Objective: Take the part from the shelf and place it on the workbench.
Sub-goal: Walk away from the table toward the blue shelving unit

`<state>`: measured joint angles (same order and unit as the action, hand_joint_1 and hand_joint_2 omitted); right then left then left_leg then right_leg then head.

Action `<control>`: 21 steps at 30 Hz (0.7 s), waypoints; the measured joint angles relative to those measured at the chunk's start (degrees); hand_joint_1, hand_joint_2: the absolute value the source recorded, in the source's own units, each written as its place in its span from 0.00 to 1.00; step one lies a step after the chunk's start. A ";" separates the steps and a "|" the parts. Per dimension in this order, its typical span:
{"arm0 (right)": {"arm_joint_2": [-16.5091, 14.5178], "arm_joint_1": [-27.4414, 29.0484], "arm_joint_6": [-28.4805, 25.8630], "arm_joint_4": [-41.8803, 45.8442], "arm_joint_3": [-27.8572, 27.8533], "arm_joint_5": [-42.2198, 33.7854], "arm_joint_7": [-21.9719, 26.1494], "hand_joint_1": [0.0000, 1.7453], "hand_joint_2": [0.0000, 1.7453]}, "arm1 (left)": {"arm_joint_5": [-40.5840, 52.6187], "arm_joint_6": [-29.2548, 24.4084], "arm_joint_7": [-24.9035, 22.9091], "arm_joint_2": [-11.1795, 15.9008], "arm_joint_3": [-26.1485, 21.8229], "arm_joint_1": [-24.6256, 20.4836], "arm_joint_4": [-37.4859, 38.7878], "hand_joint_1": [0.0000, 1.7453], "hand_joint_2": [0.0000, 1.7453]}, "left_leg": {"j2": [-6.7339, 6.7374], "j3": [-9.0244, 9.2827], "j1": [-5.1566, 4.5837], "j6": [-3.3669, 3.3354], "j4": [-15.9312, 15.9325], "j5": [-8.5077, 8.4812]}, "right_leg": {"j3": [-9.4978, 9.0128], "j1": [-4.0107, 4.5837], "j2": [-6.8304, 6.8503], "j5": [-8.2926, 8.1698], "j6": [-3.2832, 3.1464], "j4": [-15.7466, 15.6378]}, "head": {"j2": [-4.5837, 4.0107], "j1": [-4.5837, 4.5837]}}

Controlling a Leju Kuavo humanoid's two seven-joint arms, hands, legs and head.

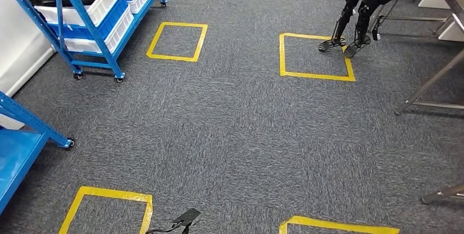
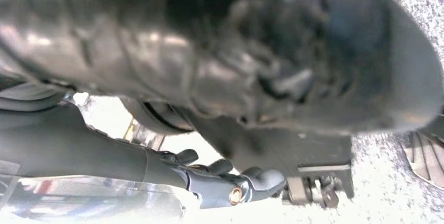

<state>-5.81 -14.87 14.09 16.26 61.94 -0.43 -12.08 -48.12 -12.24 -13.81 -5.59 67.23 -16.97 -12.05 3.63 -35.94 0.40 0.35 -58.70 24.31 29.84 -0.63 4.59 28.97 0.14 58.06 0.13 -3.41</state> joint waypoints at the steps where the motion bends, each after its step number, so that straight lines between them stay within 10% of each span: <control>1: 0.05 -0.01 -0.02 0.00 0.00 0.22 0.09 0.00 0.00 | -0.18 0.09 -0.01 0.07 0.00 0.00 0.01 0.00 0.00 | -0.06 0.09 -0.21 -0.44 0.25 0.33 | -0.16 0.20 0.44 0.17 0.29 -0.07 | 0.00 0.08; 5: 0.42 0.03 0.07 0.00 0.00 0.91 0.51 0.00 0.00 | -0.51 0.60 0.10 0.58 0.00 0.12 0.01 0.00 0.00 | -2.51 0.53 0.07 -1.91 0.69 0.34 | 0.22 -0.17 -0.64 2.58 1.40 2.55 | 0.00 0.46; 8: 0.72 0.09 0.13 0.00 0.03 1.65 1.08 0.00 0.00 | -1.19 0.21 0.22 0.65 -0.01 0.03 0.01 0.00 0.00 | -4.26 0.72 -0.05 -2.59 0.75 0.42 | 5.73 -0.19 -3.71 7.29 1.38 13.44 | 0.00 0.68; 10: 0.95 0.05 0.22 0.01 0.11 1.96 1.29 0.00 0.00 | -1.92 -0.10 0.26 0.65 -0.07 0.18 0.01 0.00 0.00 | -5.73 0.86 -0.23 -2.73 0.69 0.50 | 7.78 -0.06 -4.22 6.59 1.14 16.31 | 0.00 0.68; 13: 1.14 0.22 0.33 0.01 0.36 2.08 1.31 0.00 0.00 | -2.38 -0.26 0.30 0.65 -0.30 0.30 0.02 0.00 0.00 | -8.09 1.06 -0.34 -2.63 0.56 0.59 | 4.95 -0.03 -6.31 0.04 0.32 7.66 | 0.00 0.67; 16: 1.36 0.38 0.40 0.03 0.66 2.20 1.31 0.00 0.00 | -2.22 -0.25 0.29 0.67 -0.68 0.26 0.03 0.00 0.00 | -9.85 0.07 -0.17 -1.88 0.22 0.28 | 3.13 -0.13 -9.71 -1.59 -0.26 1.80 | 0.00 0.61; 18: 1.35 0.39 0.56 0.05 0.78 2.21 1.28 0.00 0.00 | -2.23 -0.26 0.26 0.74 -0.85 0.27 0.04 0.00 0.00 | -10.77 -0.43 0.08 -1.15 0.28 0.02 | 2.78 -0.17 -8.87 -1.63 -0.45 1.05 | 0.00 0.66; 21: 1.45 0.47 1.03 0.08 0.79 2.27 1.25 0.00 0.00 | -2.17 -0.21 -0.16 0.88 -0.93 0.25 0.05 0.00 0.00 | -7.54 -2.44 -0.05 -0.14 -3.98 2.40 | 1.81 -0.57 -6.82 -1.96 -1.14 -0.04 | 0.00 0.18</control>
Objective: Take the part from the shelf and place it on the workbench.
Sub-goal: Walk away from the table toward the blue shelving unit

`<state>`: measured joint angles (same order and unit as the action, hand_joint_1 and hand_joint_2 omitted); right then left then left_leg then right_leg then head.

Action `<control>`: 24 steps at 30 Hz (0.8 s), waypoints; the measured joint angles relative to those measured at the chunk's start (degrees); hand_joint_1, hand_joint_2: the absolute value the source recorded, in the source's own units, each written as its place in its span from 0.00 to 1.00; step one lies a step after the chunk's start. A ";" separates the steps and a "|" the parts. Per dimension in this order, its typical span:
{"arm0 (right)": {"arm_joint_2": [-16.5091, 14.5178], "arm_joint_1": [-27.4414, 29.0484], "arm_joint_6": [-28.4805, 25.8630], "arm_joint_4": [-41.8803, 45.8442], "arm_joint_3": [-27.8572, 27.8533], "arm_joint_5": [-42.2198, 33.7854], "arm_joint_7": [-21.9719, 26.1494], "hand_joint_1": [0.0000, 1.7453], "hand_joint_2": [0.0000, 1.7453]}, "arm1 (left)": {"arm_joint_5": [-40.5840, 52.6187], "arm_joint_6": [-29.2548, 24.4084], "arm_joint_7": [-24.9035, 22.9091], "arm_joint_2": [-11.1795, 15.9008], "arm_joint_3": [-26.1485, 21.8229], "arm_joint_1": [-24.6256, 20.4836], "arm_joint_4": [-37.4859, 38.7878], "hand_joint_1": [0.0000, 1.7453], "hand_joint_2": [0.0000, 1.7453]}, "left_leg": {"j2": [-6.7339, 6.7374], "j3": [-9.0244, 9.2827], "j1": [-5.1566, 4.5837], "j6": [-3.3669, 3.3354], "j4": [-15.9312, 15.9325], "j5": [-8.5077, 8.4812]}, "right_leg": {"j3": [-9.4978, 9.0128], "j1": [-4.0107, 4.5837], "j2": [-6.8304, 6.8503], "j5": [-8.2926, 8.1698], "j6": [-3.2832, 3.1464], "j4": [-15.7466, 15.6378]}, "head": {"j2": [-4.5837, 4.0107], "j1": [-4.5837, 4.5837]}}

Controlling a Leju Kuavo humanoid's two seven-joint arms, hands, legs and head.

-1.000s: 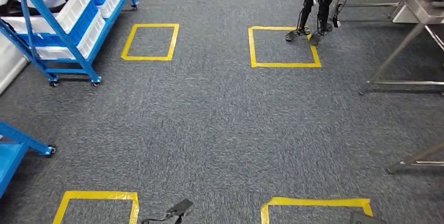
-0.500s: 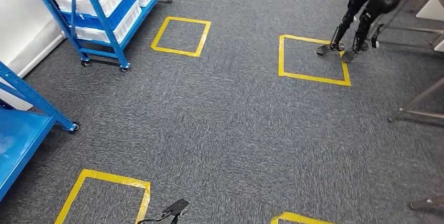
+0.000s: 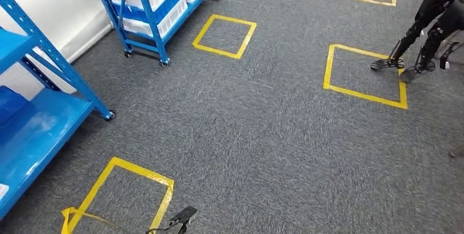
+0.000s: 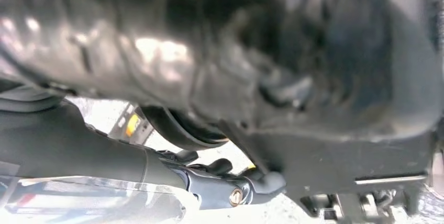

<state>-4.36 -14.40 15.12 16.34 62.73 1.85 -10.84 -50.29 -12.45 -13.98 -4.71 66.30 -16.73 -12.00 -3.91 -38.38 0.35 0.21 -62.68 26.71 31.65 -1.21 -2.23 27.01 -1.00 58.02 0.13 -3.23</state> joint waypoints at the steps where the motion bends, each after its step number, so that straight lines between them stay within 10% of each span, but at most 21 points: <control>1: 0.07 0.05 0.07 -0.01 0.01 0.09 0.03 0.00 0.00 | 0.16 0.03 -0.20 -0.01 -0.01 -0.04 0.00 0.00 0.00 | 1.62 -1.62 0.03 0.33 -3.36 1.61 | -0.21 0.15 0.78 0.05 -0.16 -0.08 | 0.00 -0.22; 4: 0.22 0.19 -0.06 -0.05 0.02 0.30 0.13 0.00 0.00 | 0.50 -0.04 -0.37 0.00 -0.01 -0.04 0.00 0.00 0.00 | 3.21 -5.24 0.46 0.93 -10.30 3.70 | -0.40 0.26 3.33 0.37 -0.38 0.00 | 0.00 -0.45; 9: 0.41 0.18 -0.61 -0.07 0.02 0.34 0.25 0.00 0.00 | 0.31 -0.33 -0.03 0.01 -0.01 -0.11 0.01 0.00 0.00 | 6.99 2.62 0.20 0.17 3.65 -1.90 | -1.07 0.58 6.31 1.17 0.57 0.16 | 0.00 -0.39; 12: 0.40 0.12 -0.63 0.03 0.02 0.37 0.51 0.00 0.00 | 0.25 -0.32 0.05 0.01 -0.01 -0.13 0.01 0.00 0.00 | 6.19 3.01 -0.13 -0.94 4.42 -1.84 | -1.42 0.77 7.32 1.56 1.42 0.11 | 0.00 -0.32; 15: 0.37 0.08 -0.26 0.11 0.03 0.77 0.32 0.00 0.00 | -0.26 -0.51 0.24 0.00 -0.01 -0.07 0.01 0.00 0.00 | 4.63 3.45 0.16 -1.93 5.00 -2.06 | -0.44 0.36 5.26 4.00 2.23 3.22 | 0.00 0.04; 19: 0.72 0.06 0.04 0.10 0.23 1.32 0.61 0.00 0.00 | -2.31 0.46 -0.66 0.83 -0.23 -0.99 0.02 0.00 0.00 | 2.40 3.51 -0.08 -2.47 5.01 -2.04 | 6.01 0.39 2.63 8.96 2.20 16.21 | 0.00 0.48; 24: 1.84 0.54 -0.57 -0.07 0.50 0.96 2.57 0.00 0.00 | -1.42 5.10 -4.39 3.50 -0.37 -3.92 0.02 0.00 0.00 | -1.51 3.33 -0.26 -2.11 4.44 -1.99 | 1.74 0.31 -0.70 0.55 1.16 3.88 | 0.00 0.49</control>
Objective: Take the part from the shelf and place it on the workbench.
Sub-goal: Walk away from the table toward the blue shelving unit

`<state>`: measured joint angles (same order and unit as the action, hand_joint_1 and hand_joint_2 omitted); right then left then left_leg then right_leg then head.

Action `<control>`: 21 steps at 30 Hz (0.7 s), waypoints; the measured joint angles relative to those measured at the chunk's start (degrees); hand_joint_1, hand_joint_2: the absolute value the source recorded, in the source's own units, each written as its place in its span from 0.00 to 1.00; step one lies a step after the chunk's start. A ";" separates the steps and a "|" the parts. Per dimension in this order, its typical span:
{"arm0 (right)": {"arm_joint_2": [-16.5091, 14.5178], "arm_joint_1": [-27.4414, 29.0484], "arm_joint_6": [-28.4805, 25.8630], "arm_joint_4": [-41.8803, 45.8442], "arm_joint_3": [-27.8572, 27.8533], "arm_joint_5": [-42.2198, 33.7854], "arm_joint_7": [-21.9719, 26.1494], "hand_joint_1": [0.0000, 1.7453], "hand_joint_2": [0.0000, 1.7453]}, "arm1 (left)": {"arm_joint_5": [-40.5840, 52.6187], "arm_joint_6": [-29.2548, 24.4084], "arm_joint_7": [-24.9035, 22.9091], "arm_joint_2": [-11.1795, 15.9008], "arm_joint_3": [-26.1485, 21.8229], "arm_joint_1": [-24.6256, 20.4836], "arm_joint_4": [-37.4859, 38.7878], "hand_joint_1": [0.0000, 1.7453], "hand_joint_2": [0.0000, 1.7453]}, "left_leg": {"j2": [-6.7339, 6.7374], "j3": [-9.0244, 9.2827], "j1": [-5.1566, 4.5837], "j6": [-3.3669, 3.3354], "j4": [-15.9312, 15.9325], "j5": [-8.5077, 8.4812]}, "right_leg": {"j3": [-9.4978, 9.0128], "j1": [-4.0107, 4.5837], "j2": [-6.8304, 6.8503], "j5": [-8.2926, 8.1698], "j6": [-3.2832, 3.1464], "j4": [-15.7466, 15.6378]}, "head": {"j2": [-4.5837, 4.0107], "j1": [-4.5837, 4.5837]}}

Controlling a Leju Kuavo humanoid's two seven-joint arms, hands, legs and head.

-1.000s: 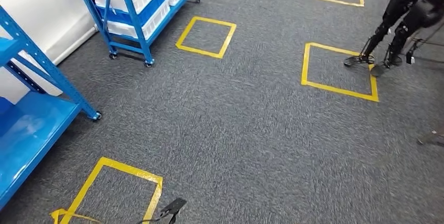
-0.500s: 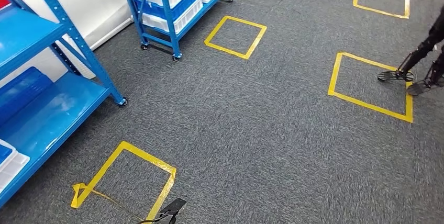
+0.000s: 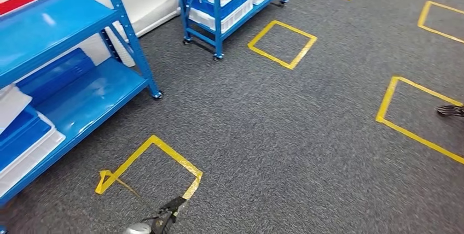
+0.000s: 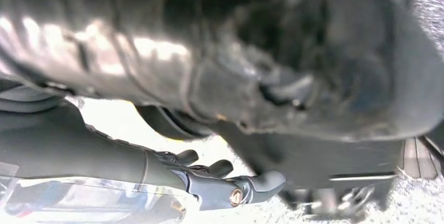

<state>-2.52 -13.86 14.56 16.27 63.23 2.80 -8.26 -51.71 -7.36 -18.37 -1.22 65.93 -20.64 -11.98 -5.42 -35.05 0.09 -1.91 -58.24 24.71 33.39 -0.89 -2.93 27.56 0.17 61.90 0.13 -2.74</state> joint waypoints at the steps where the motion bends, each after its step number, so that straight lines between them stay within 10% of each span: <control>1: 0.19 0.17 -0.03 -0.07 0.00 -0.34 0.17 0.00 0.00 | 0.74 0.15 -0.32 0.21 -0.01 -0.39 -0.01 0.00 0.00 | -0.53 -0.30 0.03 0.29 -0.10 -0.09 | -0.55 0.00 -0.90 -0.27 -0.16 -1.72 | 0.00 0.00; 4: 0.50 0.15 0.34 -0.17 0.00 -1.01 0.61 0.00 0.00 | 2.50 -0.07 -0.68 0.49 -0.01 -1.14 -0.01 0.00 0.00 | -1.48 -0.91 0.25 1.42 -0.01 -0.38 | -1.18 0.01 -0.21 -0.14 -0.70 -2.99 | 0.00 0.01; 8: 0.78 0.33 0.66 -0.30 0.00 -1.08 0.68 0.00 0.00 | 3.03 -0.24 -0.80 0.69 -0.01 -2.29 -0.02 0.00 0.00 | 3.82 -5.43 0.27 2.31 -9.17 4.33 | -2.32 -0.07 2.59 -0.46 -1.83 -4.03 | 0.00 -0.68; 11: 1.04 0.51 0.67 -0.43 0.00 -1.08 0.65 0.00 0.00 | 3.02 -0.23 -0.81 0.67 -0.01 -2.43 -0.02 0.00 0.00 | 4.87 -9.09 0.77 2.93 -16.19 5.87 | -2.52 0.10 4.71 -0.08 -1.99 -3.95 | 0.00 -0.72; 15: 1.14 0.49 0.22 -0.56 0.00 -1.36 0.64 0.00 0.00 | 2.93 -0.28 -0.70 0.79 -0.01 -2.67 -0.02 0.00 0.00 | 7.73 -2.49 0.73 2.80 -3.36 -0.11 | -3.20 0.25 6.94 0.98 -1.11 -3.44 | 0.00 -0.75; 19: 1.42 1.44 -4.55 -0.62 -0.97 -6.18 0.53 0.00 0.00 | 5.44 -0.91 5.27 0.60 0.05 1.18 -0.17 0.00 0.00 | 7.60 -0.78 0.16 1.19 -0.40 -0.02 | -4.07 0.67 8.41 1.92 0.05 -3.51 | 0.00 -0.33; 21: 1.79 2.57 -7.19 -0.66 -2.04 -8.59 0.78 0.00 0.00 | 7.53 -2.67 10.36 0.12 0.28 5.60 -0.35 0.00 0.00 | 6.86 -0.06 0.27 0.58 0.02 0.16 | -4.01 0.30 6.76 3.48 0.69 -2.09 | 0.00 -0.19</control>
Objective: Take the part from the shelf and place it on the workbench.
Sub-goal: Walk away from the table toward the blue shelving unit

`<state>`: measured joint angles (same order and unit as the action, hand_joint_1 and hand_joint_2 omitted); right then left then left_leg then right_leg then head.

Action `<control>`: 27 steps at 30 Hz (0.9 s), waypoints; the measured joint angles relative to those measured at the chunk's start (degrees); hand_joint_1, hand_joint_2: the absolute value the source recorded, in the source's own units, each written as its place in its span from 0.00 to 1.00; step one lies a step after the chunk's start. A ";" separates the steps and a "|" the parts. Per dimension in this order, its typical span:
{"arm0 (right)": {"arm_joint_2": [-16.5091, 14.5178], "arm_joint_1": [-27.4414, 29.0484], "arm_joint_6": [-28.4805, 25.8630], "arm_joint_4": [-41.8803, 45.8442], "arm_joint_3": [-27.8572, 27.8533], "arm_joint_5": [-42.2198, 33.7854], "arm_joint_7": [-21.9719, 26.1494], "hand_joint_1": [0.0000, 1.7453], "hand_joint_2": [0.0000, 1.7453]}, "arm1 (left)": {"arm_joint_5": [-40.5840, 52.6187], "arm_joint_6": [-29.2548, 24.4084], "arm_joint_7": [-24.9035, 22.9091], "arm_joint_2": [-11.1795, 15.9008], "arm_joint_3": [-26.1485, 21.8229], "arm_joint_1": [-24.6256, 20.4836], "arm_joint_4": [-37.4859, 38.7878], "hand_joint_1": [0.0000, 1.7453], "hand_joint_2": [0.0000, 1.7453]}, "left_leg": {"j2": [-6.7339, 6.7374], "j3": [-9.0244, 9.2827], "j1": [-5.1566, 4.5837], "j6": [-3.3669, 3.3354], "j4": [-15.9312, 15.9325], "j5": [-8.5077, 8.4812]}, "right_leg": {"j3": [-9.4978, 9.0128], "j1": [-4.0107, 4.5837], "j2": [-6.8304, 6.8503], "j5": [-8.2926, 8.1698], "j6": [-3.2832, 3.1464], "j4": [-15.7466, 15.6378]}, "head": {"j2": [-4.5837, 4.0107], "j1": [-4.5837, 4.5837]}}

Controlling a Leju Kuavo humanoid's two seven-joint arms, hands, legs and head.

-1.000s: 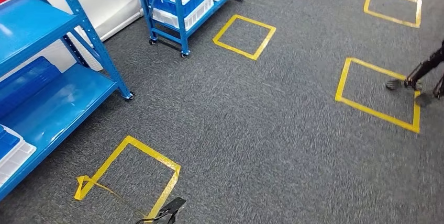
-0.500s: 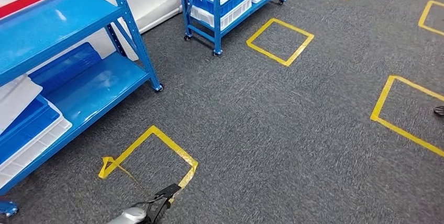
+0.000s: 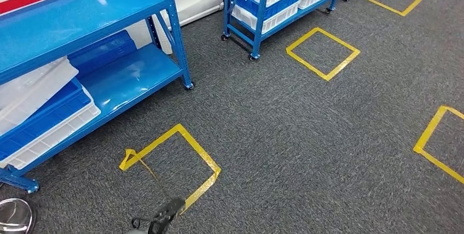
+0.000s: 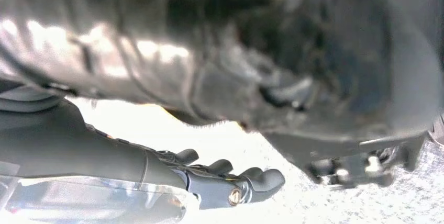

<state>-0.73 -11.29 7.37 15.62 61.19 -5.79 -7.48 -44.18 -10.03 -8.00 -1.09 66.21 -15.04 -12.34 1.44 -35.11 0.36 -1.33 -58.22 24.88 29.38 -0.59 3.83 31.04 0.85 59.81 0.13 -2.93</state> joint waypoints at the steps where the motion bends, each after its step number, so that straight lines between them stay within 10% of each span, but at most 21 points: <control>1: 0.18 0.51 -0.87 -0.02 -0.43 -0.64 0.19 0.00 0.00 | 0.92 -0.73 1.69 -0.29 0.15 1.94 -0.07 0.00 0.00 | -0.37 0.26 0.10 -0.28 0.17 0.04 | 0.99 -0.11 -1.31 1.53 0.22 2.37 | 0.00 0.09; 5: 0.68 1.73 -2.52 -0.12 -1.67 -1.70 0.71 0.00 0.00 | 2.96 -0.76 2.53 -0.93 0.70 4.98 -0.38 0.00 0.00 | -3.20 0.18 0.06 -0.72 0.18 0.12 | 8.18 0.03 -3.45 5.75 0.09 14.95 | 0.00 0.20; 10: 0.92 2.02 -1.63 -0.19 -3.12 -3.08 -0.40 0.00 0.00 | 2.16 0.93 1.61 -0.92 1.29 5.86 -0.45 0.00 0.00 | -7.05 0.43 -0.07 -0.27 -0.14 0.19 | 3.50 -0.26 -7.16 -3.09 -0.60 1.21 | 0.00 0.21; 14: 0.98 2.20 -1.58 -0.19 -3.98 -3.86 -0.37 0.00 0.00 | 3.26 1.01 1.48 -0.86 1.51 6.24 -0.47 0.00 0.00 | -8.65 -0.22 0.03 1.03 -0.15 -0.04 | 2.66 -0.16 -6.50 -3.71 -1.30 -0.65 | 0.00 0.14; 18: 1.00 2.44 -1.83 -0.23 -4.29 -4.15 -0.37 0.00 0.00 | 4.08 0.83 1.38 -0.79 1.66 6.31 -0.47 0.00 1.00 | -3.36 -4.87 -0.05 1.89 -10.12 5.70 | 2.42 0.07 -3.59 -4.07 -2.58 -1.17 | 0.00 -0.18; 21: 1.04 2.76 -1.55 -0.30 -4.64 -4.22 -0.37 0.00 0.00 | 4.32 0.86 1.17 -0.78 1.72 6.36 -0.47 0.00 1.00 | -2.11 -6.93 0.08 2.10 -15.42 7.17 | 2.53 0.46 -1.09 -3.87 -2.80 -0.99 | 0.00 -0.18; 25: 1.07 2.72 -0.54 -0.32 -4.88 -4.30 -0.37 0.00 0.00 | 4.85 0.89 1.05 -0.61 2.37 6.39 -0.47 0.00 1.00 | 1.86 0.89 -0.44 0.95 -2.35 2.17 | 2.19 0.82 1.44 -3.42 -2.37 -0.77 | 0.00 -0.11; 27: 1.07 2.68 -0.17 -0.33 -4.95 -4.40 -0.38 0.00 0.00 | 4.98 0.79 1.28 -0.55 2.57 6.34 -0.47 0.00 1.00 | 2.77 1.84 -0.89 0.30 -0.17 1.96 | 1.96 0.90 2.43 -3.31 -1.87 -0.82 | 0.00 -0.03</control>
<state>0.34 -8.62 7.20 15.28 56.24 -10.19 -7.86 -39.20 -9.23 -6.72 -1.64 68.78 -8.71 -12.81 4.21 -33.27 -0.53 -1.03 -58.39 26.84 31.34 0.31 6.26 27.73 -1.02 58.98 0.13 -2.97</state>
